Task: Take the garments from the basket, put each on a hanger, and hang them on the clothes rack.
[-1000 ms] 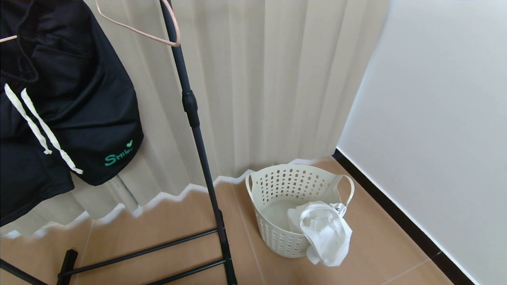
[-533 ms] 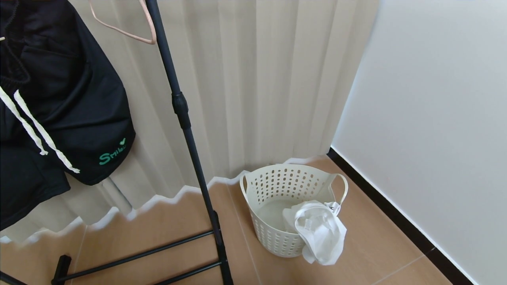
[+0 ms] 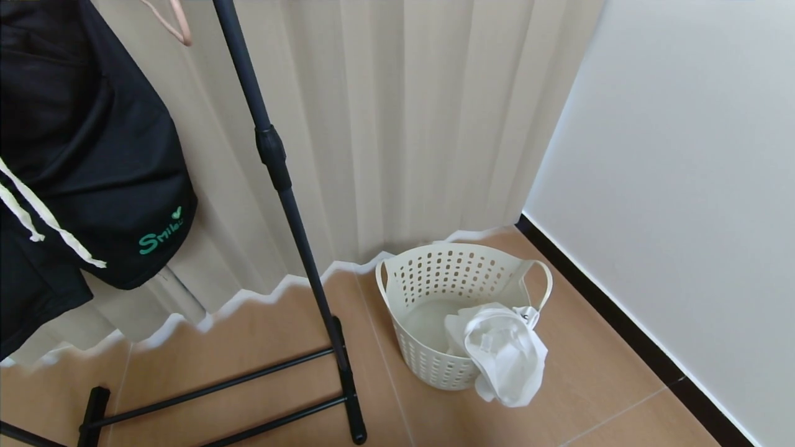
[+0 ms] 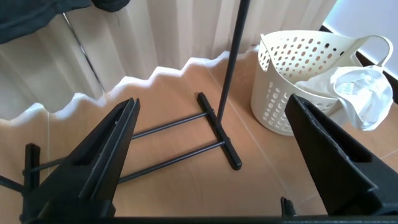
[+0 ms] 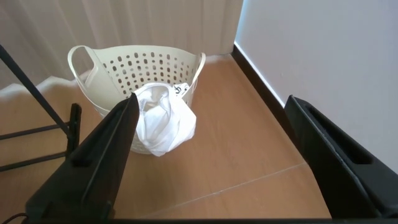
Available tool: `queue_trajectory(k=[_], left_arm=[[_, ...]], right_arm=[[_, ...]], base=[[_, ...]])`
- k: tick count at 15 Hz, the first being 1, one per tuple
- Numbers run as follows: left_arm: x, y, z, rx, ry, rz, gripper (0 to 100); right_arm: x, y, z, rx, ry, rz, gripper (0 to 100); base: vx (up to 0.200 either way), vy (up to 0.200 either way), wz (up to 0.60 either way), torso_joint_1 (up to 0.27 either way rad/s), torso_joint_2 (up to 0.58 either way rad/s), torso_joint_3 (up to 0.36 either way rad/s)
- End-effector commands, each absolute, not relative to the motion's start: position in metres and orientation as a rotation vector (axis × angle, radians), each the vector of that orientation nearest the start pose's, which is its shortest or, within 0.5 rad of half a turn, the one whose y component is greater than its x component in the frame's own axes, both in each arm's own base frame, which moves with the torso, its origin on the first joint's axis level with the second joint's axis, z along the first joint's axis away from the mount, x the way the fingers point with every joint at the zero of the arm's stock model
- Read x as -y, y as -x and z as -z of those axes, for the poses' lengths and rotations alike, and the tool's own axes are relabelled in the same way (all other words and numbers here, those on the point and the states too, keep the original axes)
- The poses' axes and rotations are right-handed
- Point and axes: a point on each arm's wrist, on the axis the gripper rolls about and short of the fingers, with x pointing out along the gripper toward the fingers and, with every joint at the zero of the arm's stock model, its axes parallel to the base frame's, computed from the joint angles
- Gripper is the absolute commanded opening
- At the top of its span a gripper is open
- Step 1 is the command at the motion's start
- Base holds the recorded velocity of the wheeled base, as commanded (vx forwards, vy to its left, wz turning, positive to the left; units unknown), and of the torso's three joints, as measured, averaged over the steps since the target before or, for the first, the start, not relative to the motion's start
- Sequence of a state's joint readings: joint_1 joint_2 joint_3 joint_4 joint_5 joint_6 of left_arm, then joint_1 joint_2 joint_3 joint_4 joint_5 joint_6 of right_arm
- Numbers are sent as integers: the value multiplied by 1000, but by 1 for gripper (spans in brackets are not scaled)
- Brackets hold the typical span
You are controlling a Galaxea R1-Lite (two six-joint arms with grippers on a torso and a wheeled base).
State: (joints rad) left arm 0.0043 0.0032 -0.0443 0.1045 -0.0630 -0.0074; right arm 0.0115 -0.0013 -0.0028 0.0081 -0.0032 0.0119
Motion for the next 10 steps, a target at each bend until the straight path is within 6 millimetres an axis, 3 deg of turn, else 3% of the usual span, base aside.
queue_trajectory(k=[1, 10], left_arm=[[2, 26, -77, -65, 10, 58, 100], [2, 26, -77, -65, 10, 58, 100]], right_arm=[[0, 23, -76, -5, -12, -9, 100], [0, 23, -76, -5, -12, -9, 100]], base=[[0, 0, 0, -2, 2, -193], [0, 0, 0, 2, 2, -199]])
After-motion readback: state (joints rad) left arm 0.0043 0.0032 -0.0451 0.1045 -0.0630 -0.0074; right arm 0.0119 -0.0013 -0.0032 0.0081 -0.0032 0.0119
